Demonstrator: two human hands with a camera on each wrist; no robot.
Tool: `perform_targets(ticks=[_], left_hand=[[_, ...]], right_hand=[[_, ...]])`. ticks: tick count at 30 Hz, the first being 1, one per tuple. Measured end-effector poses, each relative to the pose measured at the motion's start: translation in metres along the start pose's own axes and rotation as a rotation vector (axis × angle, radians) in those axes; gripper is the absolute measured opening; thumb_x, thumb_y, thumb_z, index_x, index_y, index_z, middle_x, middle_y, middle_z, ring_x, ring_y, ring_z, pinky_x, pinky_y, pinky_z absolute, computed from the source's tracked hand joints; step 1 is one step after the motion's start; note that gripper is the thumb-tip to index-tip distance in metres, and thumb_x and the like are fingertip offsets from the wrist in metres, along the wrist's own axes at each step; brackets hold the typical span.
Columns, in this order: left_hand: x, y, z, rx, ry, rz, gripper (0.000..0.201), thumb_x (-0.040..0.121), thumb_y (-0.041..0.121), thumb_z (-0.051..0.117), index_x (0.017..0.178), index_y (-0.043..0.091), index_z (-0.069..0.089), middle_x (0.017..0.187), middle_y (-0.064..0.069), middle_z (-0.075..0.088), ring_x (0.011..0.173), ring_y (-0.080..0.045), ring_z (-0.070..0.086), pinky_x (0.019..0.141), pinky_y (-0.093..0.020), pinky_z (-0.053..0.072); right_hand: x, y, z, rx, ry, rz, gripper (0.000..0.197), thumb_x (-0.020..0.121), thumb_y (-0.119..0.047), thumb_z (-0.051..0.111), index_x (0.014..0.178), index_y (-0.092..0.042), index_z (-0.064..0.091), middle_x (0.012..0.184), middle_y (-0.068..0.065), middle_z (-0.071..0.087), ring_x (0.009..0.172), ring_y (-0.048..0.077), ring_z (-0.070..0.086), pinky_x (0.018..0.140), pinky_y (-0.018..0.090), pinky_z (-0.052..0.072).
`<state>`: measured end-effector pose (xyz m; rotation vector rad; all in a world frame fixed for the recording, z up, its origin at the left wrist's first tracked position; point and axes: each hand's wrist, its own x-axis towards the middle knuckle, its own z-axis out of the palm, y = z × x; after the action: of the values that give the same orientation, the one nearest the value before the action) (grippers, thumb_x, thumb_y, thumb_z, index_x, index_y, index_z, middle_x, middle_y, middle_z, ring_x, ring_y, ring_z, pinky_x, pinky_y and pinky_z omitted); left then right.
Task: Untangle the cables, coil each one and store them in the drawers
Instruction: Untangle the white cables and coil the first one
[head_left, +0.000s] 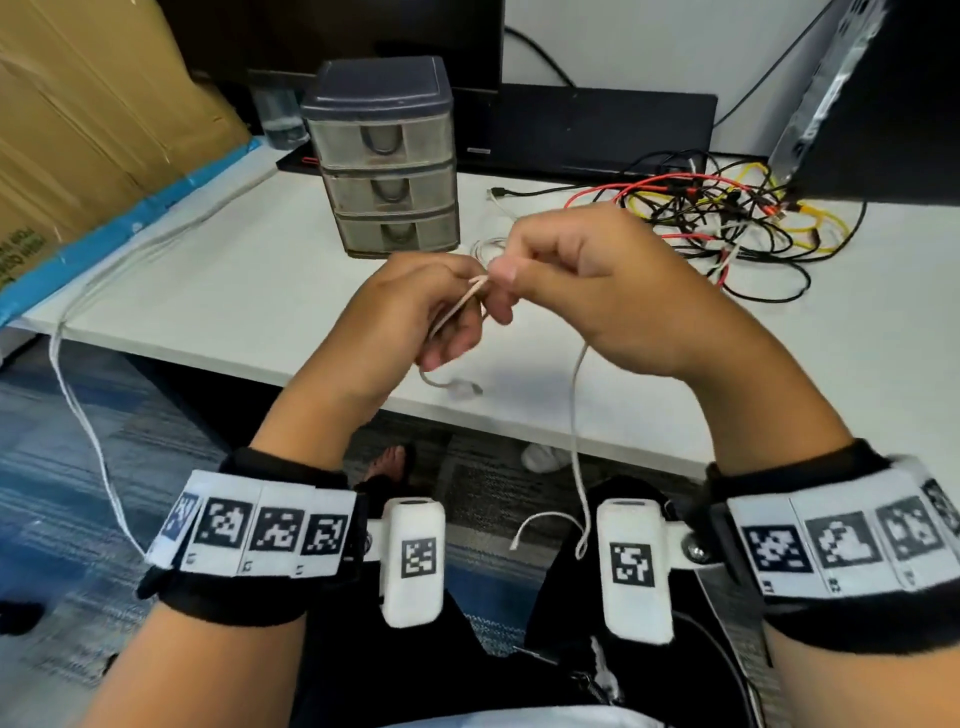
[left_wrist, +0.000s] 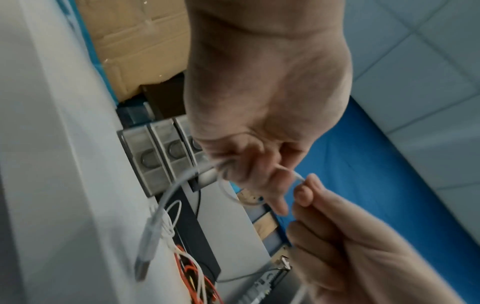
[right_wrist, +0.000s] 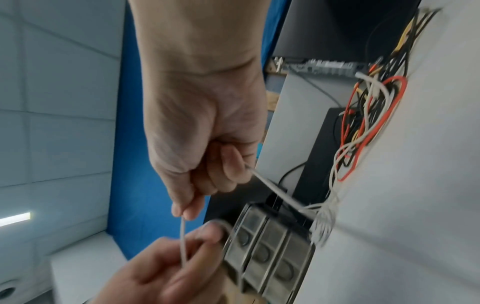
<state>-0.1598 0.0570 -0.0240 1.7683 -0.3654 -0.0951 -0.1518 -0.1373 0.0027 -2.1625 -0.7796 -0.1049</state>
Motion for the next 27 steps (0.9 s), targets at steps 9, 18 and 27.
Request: perform_targets(ticks=[9,18,27], left_hand=[[-0.007,0.007,-0.003,-0.458,-0.001,0.090,0.037,0.108,0.014,0.038,0.127,-0.004,0.064,0.060,0.000,0.055,0.041,-0.006,0.038,0.047,-0.018,0.025],[0.005,0.010,0.013,-0.246,0.431,0.025,0.028,0.111,0.014,0.040,0.099,0.009,0.065,0.085,-0.007,0.080,0.085,-0.018,0.077,0.075,-0.025,0.058],[-0.012,-0.002,0.000,-0.289,-0.062,-0.155,0.040,0.105,0.021,0.042,0.093,-0.003,0.072,0.051,0.001,0.031,0.048,-0.012,0.016,0.049,-0.026,0.011]], right_hand=[[-0.006,0.013,0.008,0.045,-0.028,0.144,0.034,0.110,-0.027,0.042,0.089,-0.009,0.062,0.054,-0.026,0.049,0.051,0.002,0.040,0.054,0.017,0.031],[-0.011,-0.015,0.029,0.154,-0.471,0.132,0.032,0.109,-0.019,0.043,0.096,-0.007,0.070,0.062,-0.005,0.043,0.048,0.001,0.038,0.051,0.010,0.034],[-0.011,0.020,0.013,0.079,0.055,0.178,0.031,0.105,-0.030,0.052,0.082,-0.013,0.063,0.063,-0.010,0.054,0.060,0.011,0.047,0.059,0.031,0.040]])
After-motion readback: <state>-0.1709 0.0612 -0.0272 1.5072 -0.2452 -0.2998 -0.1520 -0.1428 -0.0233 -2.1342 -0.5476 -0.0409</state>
